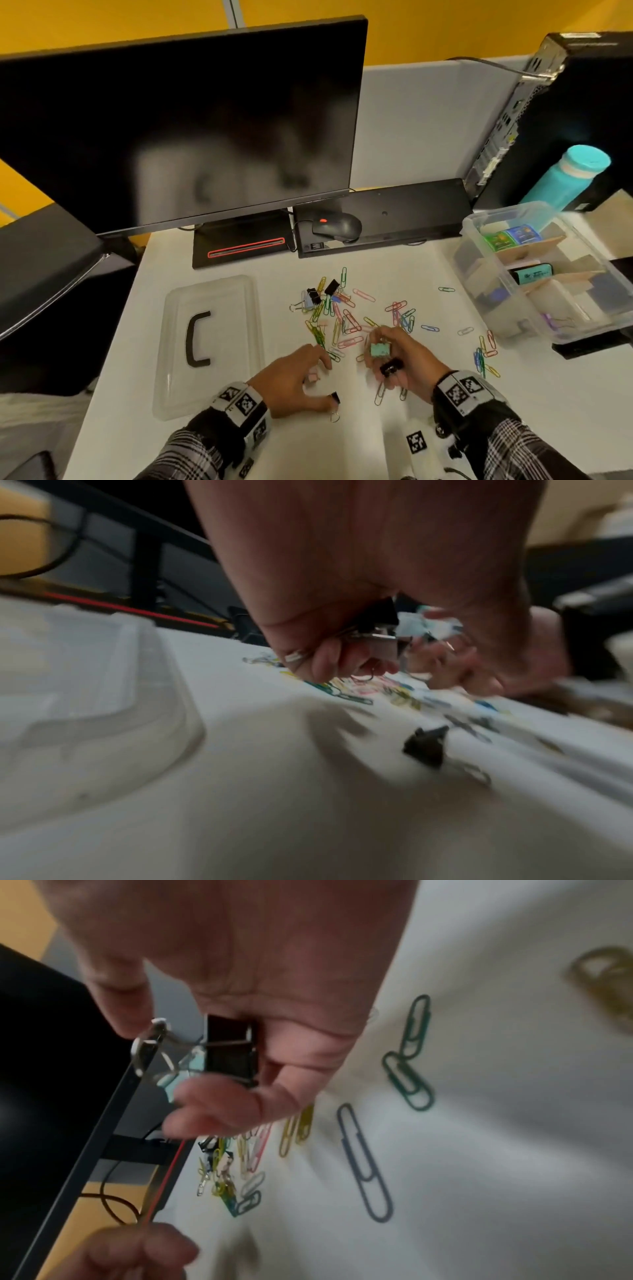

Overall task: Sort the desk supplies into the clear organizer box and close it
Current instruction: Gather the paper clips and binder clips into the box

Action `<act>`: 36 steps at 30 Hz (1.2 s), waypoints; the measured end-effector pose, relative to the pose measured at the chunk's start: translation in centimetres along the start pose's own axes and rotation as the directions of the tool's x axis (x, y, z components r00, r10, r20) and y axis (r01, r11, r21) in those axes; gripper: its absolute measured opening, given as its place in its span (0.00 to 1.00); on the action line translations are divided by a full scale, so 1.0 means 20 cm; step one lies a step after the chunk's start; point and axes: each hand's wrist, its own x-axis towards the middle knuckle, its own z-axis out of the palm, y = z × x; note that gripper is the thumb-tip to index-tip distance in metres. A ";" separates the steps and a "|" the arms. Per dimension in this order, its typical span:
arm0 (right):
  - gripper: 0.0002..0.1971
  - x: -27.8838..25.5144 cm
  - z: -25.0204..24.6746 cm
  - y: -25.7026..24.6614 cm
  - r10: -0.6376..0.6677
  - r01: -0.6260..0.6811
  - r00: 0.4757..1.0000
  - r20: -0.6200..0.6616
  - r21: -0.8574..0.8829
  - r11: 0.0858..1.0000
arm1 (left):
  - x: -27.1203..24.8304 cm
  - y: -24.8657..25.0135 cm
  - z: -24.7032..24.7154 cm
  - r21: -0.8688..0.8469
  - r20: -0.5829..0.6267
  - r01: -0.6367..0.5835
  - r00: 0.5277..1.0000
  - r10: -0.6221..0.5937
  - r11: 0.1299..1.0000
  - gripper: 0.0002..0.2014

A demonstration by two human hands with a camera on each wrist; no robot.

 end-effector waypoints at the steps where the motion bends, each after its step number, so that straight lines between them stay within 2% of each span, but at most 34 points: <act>1: 0.10 0.00 0.01 -0.01 -0.017 0.016 0.999 -0.041 -0.031 0.999 | 0.00 0.01 0.01 0.096 0.061 -0.015 0.998 0.009 0.995 0.30; 2: 0.10 0.00 0.02 -0.03 -0.042 0.037 0.997 -0.065 -0.071 0.997 | 0.01 0.02 0.03 0.196 0.110 -0.052 0.993 0.031 0.979 0.34; 4: 0.09 0.02 0.04 -0.06 -0.082 0.074 0.994 -0.072 -0.105 0.992 | 0.03 0.03 0.06 0.352 0.163 -0.141 0.983 0.088 0.926 0.34; 7: 0.08 0.05 0.06 -0.12 -0.114 0.096 0.987 -0.117 -0.148 0.984 | 0.05 0.03 0.08 0.431 0.145 -0.187 0.980 0.137 0.883 0.25; 9: 0.15 0.11 0.08 -0.17 -0.165 0.106 0.973 -0.163 -0.321 0.941 | 0.06 0.03 0.09 0.439 0.128 -0.187 0.981 0.145 0.879 0.20; 11: 0.21 0.18 0.10 -0.21 -0.263 0.111 0.950 -0.168 -0.607 0.787 | 0.06 0.02 0.09 0.427 0.110 -0.159 0.986 0.123 0.890 0.20; 13: 0.22 0.26 0.13 -0.25 -0.368 0.104 0.920 -0.135 -0.821 0.562 | 0.05 0.01 0.10 0.412 0.106 -0.121 0.991 0.084 0.903 0.21; 15: 0.17 0.35 0.17 -0.28 -0.427 0.039 0.898 -0.107 -0.947 0.320 | 0.03 -0.02 0.10 0.386 0.109 -0.095 0.992 0.057 0.918 0.24; 17: 0.19 0.44 0.22 -0.31 -0.413 -0.050 0.905 -0.106 -0.988 0.143 | 0.03 -0.05 0.09 0.356 0.111 -0.075 0.993 0.037 0.932 0.26; 19: 0.26 0.52 0.26 -0.32 -0.369 -0.127 0.919 -0.137 -0.991 0.050 | 0.03 -0.07 0.09 0.347 0.115 -0.061 0.993 0.022 0.936 0.27; 22: 0.25 0.61 0.29 -0.31 -0.349 -0.196 0.921 -0.175 -0.980 -0.025 | 0.02 -0.07 0.08 0.362 0.116 -0.047 0.993 0.005 0.931 0.27; 24: 0.21 0.62 0.30 -0.31 -0.350 -0.181 0.924 -0.157 -0.983 -0.036 | 0.02 -0.08 0.07 0.332 0.075 -0.013 0.997 -0.013 0.943 0.27; 26: 0.19 0.62 0.29 -0.32 -0.375 -0.122 0.919 -0.120 -0.992 0.017 | 0.02 -0.10 0.03 0.256 0.000 0.038 0.999 -0.040 0.966 0.27; 27: 0.17 0.61 0.27 -0.32 -0.394 -0.080 0.913 -0.109 -0.993 0.088 | 0.02 -0.10 0.01 0.211 -0.043 0.061 0.998 -0.053 0.976 0.27; 29: 0.15 0.57 0.23 -0.34 -0.422 0.053 0.902 -0.087 -0.950 0.308 | 0.03 -0.09 -0.05 0.131 -0.132 0.087 0.989 -0.069 0.988 0.26; 31: 0.13 0.49 0.20 -0.35 -0.435 0.199 0.898 -0.058 -0.830 0.522 | 0.04 -0.07 -0.11 0.090 -0.216 0.093 0.974 -0.072 0.992 0.24; 32: 0.12 0.44 0.18 -0.36 -0.449 0.251 0.892 -0.046 -0.776 0.579 | 0.06 -0.06 -0.15 0.069 -0.257 0.090 0.964 -0.069 0.994 0.22; 34: 0.11 0.30 0.15 -0.38 -0.508 0.324 0.861 -0.025 -0.744 0.584 | 0.10 -0.03 -0.21 0.027 -0.340 0.070 0.939 -0.057 0.997 0.19; 36: 0.12 0.14 0.11 -0.41 -0.605 0.367 0.796 0.013 -0.805 0.467 | 0.16 0.02 -0.26 -0.007 -0.409 0.048 0.911 -0.047 0.999 0.20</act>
